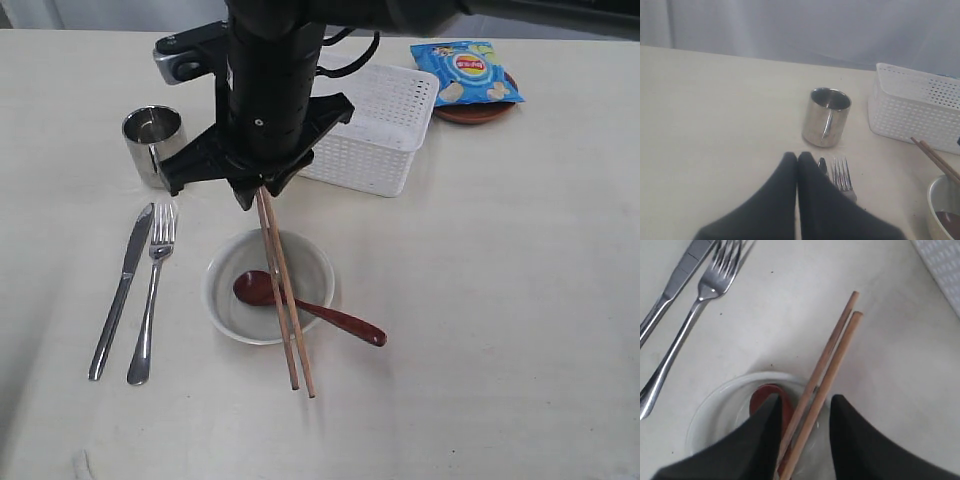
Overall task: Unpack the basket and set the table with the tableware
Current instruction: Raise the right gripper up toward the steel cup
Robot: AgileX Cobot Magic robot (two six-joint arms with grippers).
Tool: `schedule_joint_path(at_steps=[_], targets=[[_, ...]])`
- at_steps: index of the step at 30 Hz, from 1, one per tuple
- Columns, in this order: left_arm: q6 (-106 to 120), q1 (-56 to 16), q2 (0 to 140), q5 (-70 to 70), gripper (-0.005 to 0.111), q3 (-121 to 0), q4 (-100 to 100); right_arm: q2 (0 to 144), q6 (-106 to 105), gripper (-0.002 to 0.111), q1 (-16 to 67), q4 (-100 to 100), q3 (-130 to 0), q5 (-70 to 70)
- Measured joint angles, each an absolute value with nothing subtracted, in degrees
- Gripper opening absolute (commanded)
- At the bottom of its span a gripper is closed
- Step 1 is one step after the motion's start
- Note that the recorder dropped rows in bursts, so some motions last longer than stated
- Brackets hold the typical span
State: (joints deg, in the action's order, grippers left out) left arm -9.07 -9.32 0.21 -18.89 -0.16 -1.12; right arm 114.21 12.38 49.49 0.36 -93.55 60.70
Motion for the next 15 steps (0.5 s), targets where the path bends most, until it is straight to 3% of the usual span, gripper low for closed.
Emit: schedule_joint_path(at_steps=[6, 13, 15], targets=[[-9.1, -9.3, 0.2, -18.9, 0.000, -0.2, -1.1, 117.9, 12.4, 0.031, 47.4, 0.0, -97.4, 58.3], [-9.1, -9.3, 0.2, -18.9, 0.000, -0.2, -1.1, 123.5, 10.9, 0.000, 46.4, 0.0, -106.2, 57.8], [-9.1, -9.3, 0.2, -18.9, 0.000, -0.2, -1.1, 125.3, 10.4, 0.000, 46.4, 0.0, -108.0, 58.3]])
